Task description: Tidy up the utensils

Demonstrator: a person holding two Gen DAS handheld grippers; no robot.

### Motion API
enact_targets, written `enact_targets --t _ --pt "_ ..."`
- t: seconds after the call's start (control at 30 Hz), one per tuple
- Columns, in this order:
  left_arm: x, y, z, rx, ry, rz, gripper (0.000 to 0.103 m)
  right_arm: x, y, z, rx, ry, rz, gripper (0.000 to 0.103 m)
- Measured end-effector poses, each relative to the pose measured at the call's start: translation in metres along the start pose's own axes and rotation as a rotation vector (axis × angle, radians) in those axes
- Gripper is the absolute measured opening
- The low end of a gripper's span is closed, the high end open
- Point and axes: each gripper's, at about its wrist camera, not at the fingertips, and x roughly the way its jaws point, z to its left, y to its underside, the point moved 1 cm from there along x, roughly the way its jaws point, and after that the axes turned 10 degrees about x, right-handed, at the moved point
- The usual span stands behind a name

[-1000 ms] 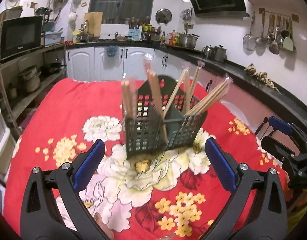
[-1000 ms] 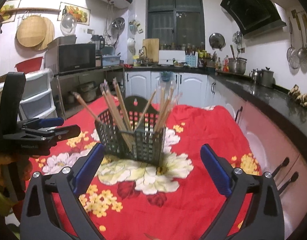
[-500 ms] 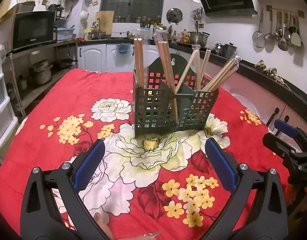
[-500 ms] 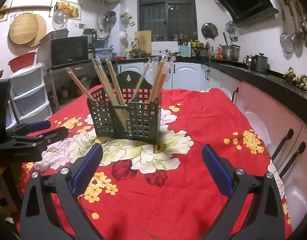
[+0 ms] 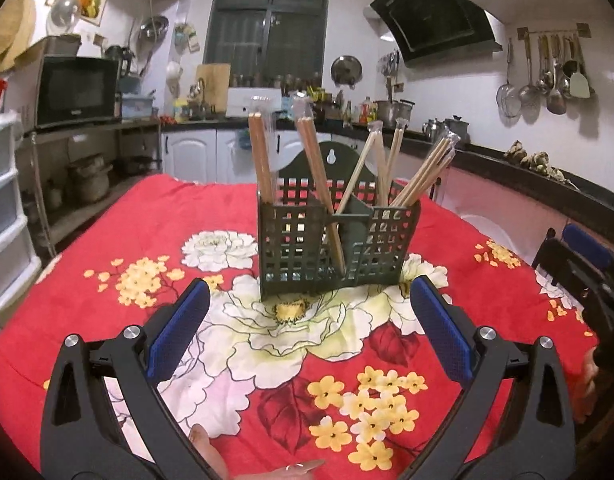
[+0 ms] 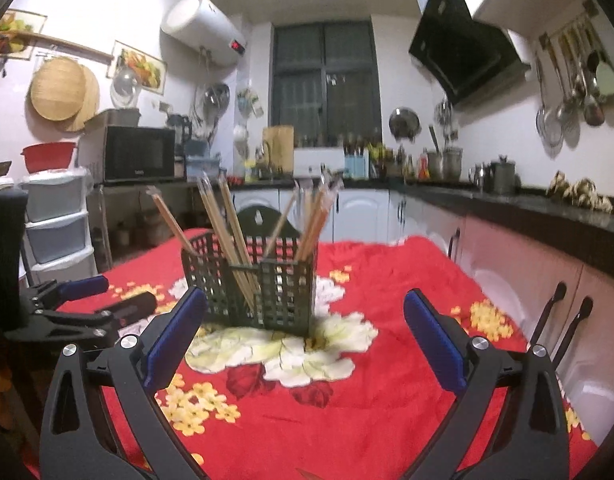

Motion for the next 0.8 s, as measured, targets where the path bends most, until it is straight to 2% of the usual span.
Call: enact_targets --t 0.2,0.3,0.8 --pt "-0.0017 0.0026 0.0012 -0.01 -0.003 -0.03 0.092 -0.0104 0.0055 0.0036 -0.013 0.012 -0.08 0.097" --pt "-0.0024 0.0025 0.0026 -0.017 -0.027 -0.038 0.092 -0.0097 0.0082 0.0039 -0.013 0.021 -0.085 0.097" --pt "-0.0043 0.0033 0.0049 -0.023 -0.02 -0.05 0.092 -0.0108 0.0102 0.0023 0.004 0.035 -0.084 0.097"
